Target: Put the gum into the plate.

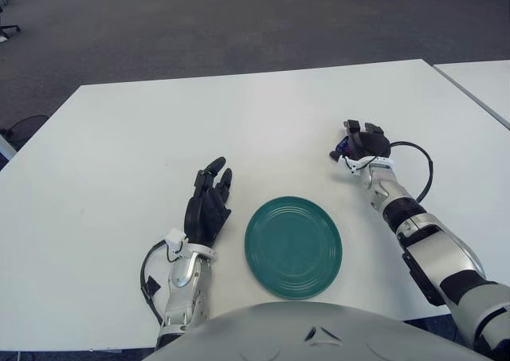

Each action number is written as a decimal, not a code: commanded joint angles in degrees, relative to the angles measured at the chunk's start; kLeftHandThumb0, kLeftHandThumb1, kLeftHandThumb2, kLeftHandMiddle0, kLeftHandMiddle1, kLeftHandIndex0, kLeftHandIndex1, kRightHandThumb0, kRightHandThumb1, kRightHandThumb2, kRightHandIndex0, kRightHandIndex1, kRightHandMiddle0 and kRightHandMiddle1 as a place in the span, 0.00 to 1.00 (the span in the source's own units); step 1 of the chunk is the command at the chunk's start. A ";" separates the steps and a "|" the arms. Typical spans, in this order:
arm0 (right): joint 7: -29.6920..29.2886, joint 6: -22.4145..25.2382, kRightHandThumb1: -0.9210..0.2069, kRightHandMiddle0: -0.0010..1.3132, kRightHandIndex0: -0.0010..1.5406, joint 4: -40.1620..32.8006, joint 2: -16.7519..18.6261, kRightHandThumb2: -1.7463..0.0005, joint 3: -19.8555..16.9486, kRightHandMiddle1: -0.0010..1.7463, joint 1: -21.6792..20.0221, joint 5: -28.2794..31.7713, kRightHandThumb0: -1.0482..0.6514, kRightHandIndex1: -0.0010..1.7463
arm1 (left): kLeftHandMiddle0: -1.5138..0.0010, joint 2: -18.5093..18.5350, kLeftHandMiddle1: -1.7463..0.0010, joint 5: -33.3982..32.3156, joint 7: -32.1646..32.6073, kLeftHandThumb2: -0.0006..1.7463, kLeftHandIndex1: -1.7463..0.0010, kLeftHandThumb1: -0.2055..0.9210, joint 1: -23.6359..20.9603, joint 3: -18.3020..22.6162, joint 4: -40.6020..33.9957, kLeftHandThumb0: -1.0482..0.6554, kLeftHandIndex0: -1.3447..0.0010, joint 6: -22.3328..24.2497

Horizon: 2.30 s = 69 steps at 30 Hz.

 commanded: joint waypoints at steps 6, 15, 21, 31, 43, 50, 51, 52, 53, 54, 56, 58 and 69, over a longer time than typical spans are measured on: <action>0.30 -1.44 0.00 0.00 0.12 6.53 -0.21 0.64 0.34 0.21 -0.41 2.84 0.14 0.00 | 0.77 -0.64 0.99 -0.07 -0.22 0.51 0.48 1.00 0.52 0.16 0.61 0.03 0.98 1.52; 1.43 -1.90 0.00 0.00 0.11 13.05 -0.12 0.63 0.29 0.20 -1.84 5.12 0.15 0.00 | 0.78 -0.87 1.00 -0.64 -0.53 0.50 0.48 1.00 0.73 0.04 0.26 0.04 0.99 1.98; 3.34 -1.91 0.00 0.00 0.11 15.37 0.42 0.64 0.42 0.20 -1.76 6.69 0.16 0.00 | 0.78 -0.98 1.00 -0.23 -0.47 0.50 0.48 1.00 0.69 0.02 0.34 0.04 0.99 1.62; 3.83 -5.21 0.00 0.00 0.16 14.55 -1.69 0.63 2.95 0.23 6.10 6.42 0.15 0.02 | 0.78 -1.11 1.00 1.20 0.13 0.50 0.49 1.00 1.52 -0.46 -0.44 0.05 1.00 0.74; 10.46 -10.97 0.00 0.00 0.22 7.06 -9.19 0.61 6.43 0.26 12.53 5.47 0.15 0.03 | 0.79 -1.10 1.00 1.87 0.78 0.50 0.52 1.00 3.16 -0.90 -2.82 0.07 1.00 1.50; 10.40 -11.67 0.00 0.00 0.23 4.67 -11.08 0.60 7.42 0.27 15.14 4.86 0.15 0.03 | 0.79 -1.55 1.00 1.00 0.61 0.50 0.50 1.00 3.33 -0.95 -2.70 0.07 1.00 2.18; 10.32 -11.69 0.00 0.00 0.23 4.88 -11.13 0.60 7.56 0.27 15.23 4.73 0.15 0.03 | 0.79 -1.61 1.00 0.82 0.55 0.50 0.50 1.00 3.30 -0.92 -2.64 0.07 1.00 2.26; 10.27 -11.67 0.00 0.00 0.23 4.95 -11.16 0.60 7.66 0.27 15.32 4.68 0.15 0.03 | 0.79 -1.62 1.00 0.71 0.50 0.50 0.49 1.00 3.33 -0.90 -2.65 0.07 1.00 2.28; 9.91 -11.73 0.00 0.00 0.24 6.01 -10.95 0.60 7.92 0.27 15.15 4.45 0.15 0.03 | 0.79 -1.66 1.00 0.49 0.37 0.50 0.49 1.00 3.33 -0.87 -2.60 0.07 1.00 2.28; 9.53 -11.72 0.00 0.00 0.24 7.17 -10.64 0.60 8.20 0.28 14.89 4.19 0.16 0.03 | 0.79 -1.66 0.99 0.34 0.24 0.50 0.49 1.00 3.31 -0.84 -2.54 0.07 1.00 2.22; 8.77 -11.47 0.00 0.00 0.26 8.68 -10.16 0.61 8.80 0.29 14.57 3.60 0.16 0.04 | 0.78 -1.56 0.99 0.31 0.05 0.50 0.49 1.00 3.28 -0.78 -2.44 0.07 1.00 1.93; 8.13 -11.16 0.00 0.00 0.30 9.21 -9.92 0.62 9.35 0.33 14.43 3.14 0.16 0.05 | 0.78 -1.38 0.99 0.54 0.03 0.49 0.49 1.00 3.25 -0.73 -2.39 0.07 1.00 1.63; 5.68 -12.66 0.00 0.09 0.38 8.07 -10.84 0.67 10.97 0.77 15.42 3.19 0.18 0.81 | 0.78 -0.85 0.99 1.36 0.24 0.49 0.51 1.00 3.09 -0.33 -2.49 0.07 1.00 1.13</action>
